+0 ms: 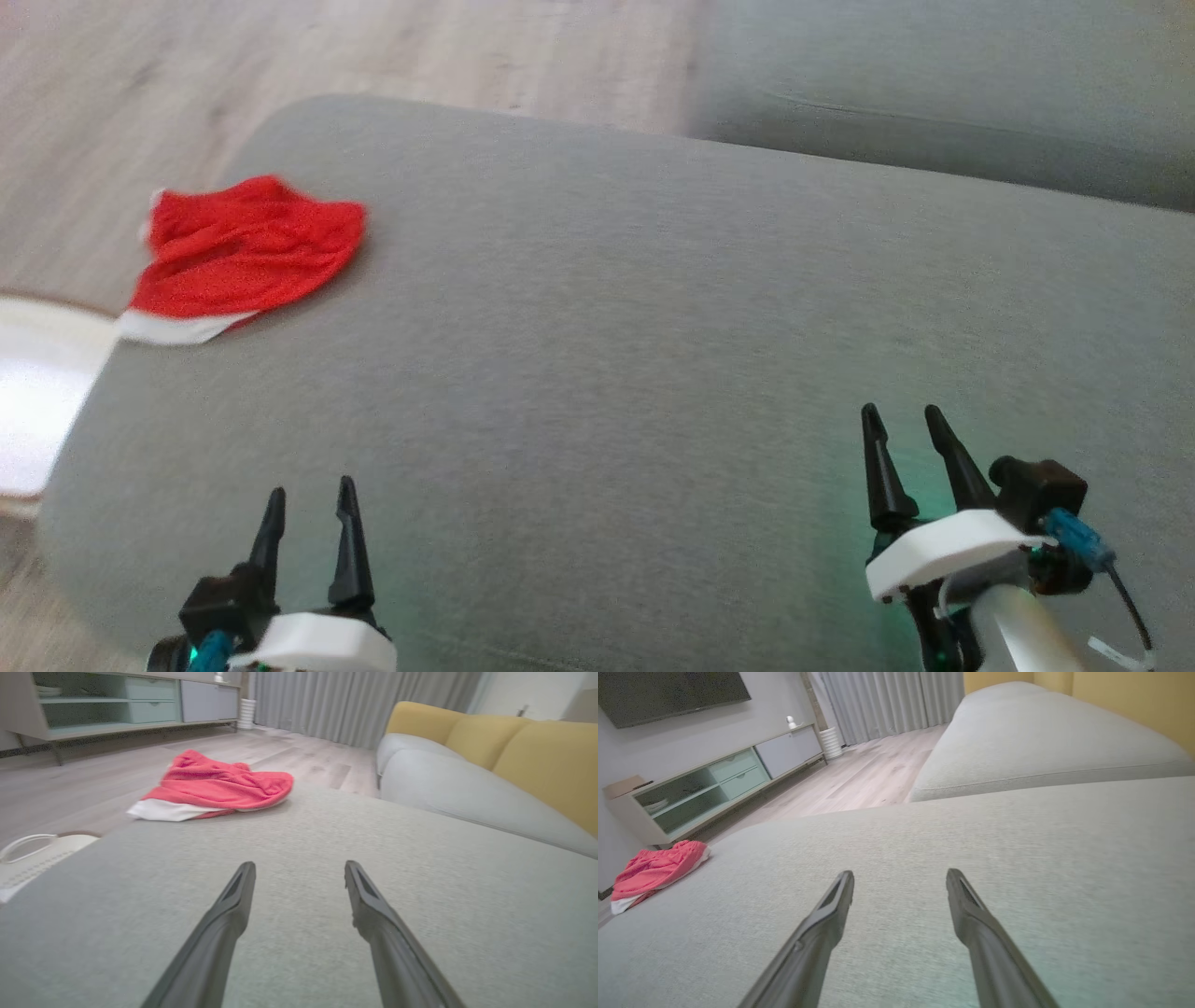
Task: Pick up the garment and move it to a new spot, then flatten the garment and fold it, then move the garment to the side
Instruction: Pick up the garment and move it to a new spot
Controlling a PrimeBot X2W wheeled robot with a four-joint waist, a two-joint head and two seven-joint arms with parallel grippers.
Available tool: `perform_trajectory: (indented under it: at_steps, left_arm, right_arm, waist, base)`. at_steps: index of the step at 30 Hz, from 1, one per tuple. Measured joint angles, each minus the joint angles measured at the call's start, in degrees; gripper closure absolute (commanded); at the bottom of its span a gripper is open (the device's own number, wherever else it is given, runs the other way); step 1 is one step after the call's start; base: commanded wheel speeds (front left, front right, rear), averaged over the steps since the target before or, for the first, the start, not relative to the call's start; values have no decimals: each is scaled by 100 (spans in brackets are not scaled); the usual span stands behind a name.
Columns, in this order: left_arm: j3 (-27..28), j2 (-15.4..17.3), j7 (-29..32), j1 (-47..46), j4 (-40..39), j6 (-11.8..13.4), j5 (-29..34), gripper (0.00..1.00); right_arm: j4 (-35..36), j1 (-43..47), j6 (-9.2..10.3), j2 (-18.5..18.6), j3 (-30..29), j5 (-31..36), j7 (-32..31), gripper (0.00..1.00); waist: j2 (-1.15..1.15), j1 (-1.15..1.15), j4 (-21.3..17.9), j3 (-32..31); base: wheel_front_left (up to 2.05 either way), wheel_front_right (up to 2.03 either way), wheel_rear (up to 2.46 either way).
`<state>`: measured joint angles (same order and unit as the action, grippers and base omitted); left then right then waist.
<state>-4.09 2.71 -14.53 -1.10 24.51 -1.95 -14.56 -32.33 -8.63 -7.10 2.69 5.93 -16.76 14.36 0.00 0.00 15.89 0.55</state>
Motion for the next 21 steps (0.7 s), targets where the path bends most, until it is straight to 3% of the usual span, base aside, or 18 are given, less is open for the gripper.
perform_trajectory:
  at_steps: [13, 21]
  left_arm:
    - [604, -2, 0, 4, -67, 43, 11, 0]
    - [1174, -16, 0, -298, 34, -156, 131, 0]
  right_arm:
    - [42, -27, 0, -1, 285, -32, 0, 0]
    - [60, -276, 0, 1, 444, 132, 0, 0]
  waist:
    - [0, 0, 1321, 161]
    - [0, 0, 1295, 487]
  base:
    - [0, 0, 0]
    - [0, 0, 0]
